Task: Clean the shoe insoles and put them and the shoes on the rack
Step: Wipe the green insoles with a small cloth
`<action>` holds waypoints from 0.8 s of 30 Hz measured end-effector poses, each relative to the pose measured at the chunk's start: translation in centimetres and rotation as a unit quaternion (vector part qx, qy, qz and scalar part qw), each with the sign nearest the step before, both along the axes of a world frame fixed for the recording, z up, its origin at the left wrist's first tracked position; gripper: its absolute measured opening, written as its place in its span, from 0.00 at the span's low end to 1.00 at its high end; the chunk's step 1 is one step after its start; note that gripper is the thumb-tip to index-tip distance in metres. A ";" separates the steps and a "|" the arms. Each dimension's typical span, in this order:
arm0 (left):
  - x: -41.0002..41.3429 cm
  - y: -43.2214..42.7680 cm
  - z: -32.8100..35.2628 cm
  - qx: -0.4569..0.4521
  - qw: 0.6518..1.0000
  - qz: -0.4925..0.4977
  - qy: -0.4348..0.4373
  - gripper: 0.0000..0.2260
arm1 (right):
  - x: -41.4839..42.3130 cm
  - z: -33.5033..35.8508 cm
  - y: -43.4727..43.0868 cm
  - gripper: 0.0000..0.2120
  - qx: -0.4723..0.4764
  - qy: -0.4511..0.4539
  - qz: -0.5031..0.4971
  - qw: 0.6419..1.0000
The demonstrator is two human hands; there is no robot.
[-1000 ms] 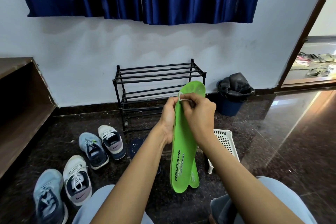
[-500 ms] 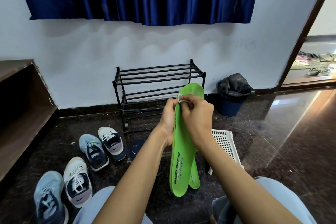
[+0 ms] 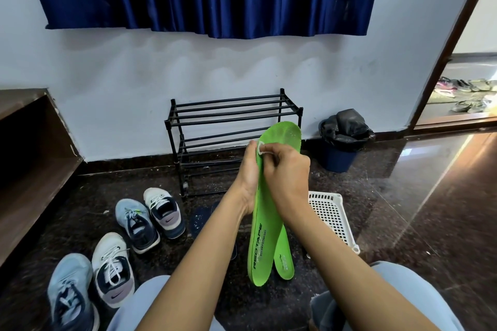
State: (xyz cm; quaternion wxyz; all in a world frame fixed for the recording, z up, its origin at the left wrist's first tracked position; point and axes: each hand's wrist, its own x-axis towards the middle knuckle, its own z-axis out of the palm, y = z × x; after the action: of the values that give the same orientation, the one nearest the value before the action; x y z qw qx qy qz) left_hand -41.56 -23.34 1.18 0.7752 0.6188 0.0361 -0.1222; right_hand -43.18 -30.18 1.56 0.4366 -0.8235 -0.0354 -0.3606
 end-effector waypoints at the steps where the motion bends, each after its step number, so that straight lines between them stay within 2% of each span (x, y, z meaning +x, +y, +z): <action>1: 0.0 0.1 0.1 0.000 1.000 0.005 0.002 0.26 | -0.1 -0.1 0.1 0.09 -0.004 0.005 0.004 1.000; 10: -0.5 0.3 0.5 -0.029 0.998 -0.039 0.039 0.28 | 0.5 0.7 -0.8 0.09 0.041 0.037 -0.009 0.998; 15: -0.9 0.7 1.0 -0.029 0.998 -0.019 0.052 0.24 | -0.3 0.1 -0.3 0.08 0.026 0.044 0.004 0.999; 21: -0.9 0.0 1.1 -0.061 0.996 -0.028 0.050 0.29 | 1.1 0.9 -1.2 0.08 0.052 0.036 -0.010 0.998; 24: -1.1 -0.2 1.2 -0.037 0.998 -0.030 0.045 0.25 | 0.9 0.5 -1.1 0.08 0.056 0.048 -0.011 0.997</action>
State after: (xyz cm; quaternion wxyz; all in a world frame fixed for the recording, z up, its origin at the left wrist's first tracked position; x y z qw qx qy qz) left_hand -42.66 -23.55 2.42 0.7908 0.5847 0.0483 -0.1745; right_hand -42.27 -31.27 2.09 0.4795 -0.8143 0.0151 -0.3269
